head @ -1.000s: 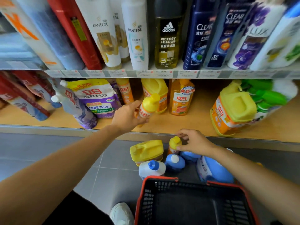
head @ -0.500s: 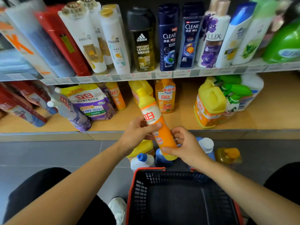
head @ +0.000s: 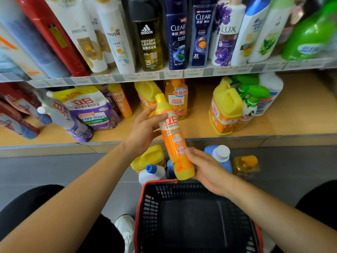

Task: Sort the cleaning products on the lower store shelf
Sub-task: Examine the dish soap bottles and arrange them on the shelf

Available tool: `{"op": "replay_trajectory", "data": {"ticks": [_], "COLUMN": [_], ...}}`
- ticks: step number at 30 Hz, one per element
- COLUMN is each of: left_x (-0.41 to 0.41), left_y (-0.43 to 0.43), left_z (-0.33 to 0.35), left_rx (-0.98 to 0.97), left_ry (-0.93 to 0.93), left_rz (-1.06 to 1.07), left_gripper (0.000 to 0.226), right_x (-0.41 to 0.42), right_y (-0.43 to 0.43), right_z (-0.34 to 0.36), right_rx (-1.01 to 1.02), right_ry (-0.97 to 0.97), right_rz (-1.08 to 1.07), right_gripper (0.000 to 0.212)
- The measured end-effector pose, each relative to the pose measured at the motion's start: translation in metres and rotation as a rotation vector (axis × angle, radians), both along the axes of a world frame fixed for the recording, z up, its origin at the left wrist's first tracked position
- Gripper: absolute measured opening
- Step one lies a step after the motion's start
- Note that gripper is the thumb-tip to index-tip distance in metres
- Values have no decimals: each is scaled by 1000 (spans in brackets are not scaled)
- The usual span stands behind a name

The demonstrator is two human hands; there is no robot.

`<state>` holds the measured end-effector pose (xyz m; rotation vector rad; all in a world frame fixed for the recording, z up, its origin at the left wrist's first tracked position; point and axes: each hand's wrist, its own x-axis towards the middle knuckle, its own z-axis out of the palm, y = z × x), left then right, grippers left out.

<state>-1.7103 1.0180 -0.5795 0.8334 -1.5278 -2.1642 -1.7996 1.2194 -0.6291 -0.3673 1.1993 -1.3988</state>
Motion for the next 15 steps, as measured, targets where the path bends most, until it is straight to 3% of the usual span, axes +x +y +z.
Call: {"op": "replay_trajectory", "data": {"ticks": [5, 9, 12, 15], "left_x": [-1, 1, 3, 5], "left_y": [9, 6, 3, 4], "left_z": [-2, 0, 5, 10], "left_rx": [-130, -14, 96, 58], "left_ry": [-60, -55, 27, 73], "left_rz": [44, 71, 57, -20], "left_gripper": [57, 31, 30, 31], "right_x": [10, 10, 8, 5], "right_y": [7, 10, 10, 8], "right_z": [0, 6, 5, 4], "right_rx": [56, 23, -4, 19], "right_ry": [141, 20, -36, -103], "right_rz": [-114, -159, -154, -152], "right_gripper": [73, 60, 49, 53]}}
